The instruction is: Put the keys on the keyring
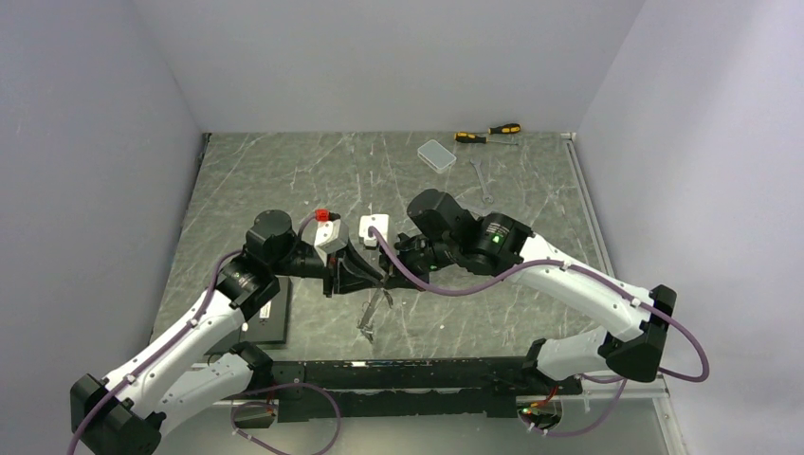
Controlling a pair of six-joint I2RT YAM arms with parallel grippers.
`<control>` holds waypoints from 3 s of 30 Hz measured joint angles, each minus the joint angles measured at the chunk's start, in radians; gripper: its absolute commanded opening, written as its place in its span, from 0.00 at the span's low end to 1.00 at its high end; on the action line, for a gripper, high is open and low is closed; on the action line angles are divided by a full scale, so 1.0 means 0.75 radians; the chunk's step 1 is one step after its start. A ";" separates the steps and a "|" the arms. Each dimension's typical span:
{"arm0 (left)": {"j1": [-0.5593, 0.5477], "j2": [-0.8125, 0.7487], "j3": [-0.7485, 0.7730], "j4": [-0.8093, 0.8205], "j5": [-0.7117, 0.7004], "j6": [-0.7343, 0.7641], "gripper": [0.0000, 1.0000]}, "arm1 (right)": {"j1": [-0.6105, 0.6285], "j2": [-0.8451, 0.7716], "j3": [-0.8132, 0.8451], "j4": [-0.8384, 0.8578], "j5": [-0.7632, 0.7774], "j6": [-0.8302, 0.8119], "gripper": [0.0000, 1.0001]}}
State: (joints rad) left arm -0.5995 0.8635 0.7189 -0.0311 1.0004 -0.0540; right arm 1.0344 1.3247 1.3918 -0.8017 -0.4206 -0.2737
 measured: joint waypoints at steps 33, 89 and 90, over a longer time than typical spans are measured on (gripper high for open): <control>0.055 -0.154 -0.003 0.084 -0.039 -0.088 0.00 | -0.056 -0.345 -0.398 0.397 -0.083 0.081 0.54; 0.077 -0.181 -0.066 0.375 0.101 -0.311 0.00 | -0.218 -0.305 -0.527 0.932 -0.604 0.311 0.11; 0.077 -0.181 -0.069 0.376 0.101 -0.316 0.00 | -0.218 -0.305 -0.528 0.932 -0.604 0.311 0.11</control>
State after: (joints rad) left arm -0.5415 0.7280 0.6674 0.2512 1.0763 -0.2909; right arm 0.8711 1.0958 0.9958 -0.1028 -0.8734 -0.0402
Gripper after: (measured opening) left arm 0.011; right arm 0.108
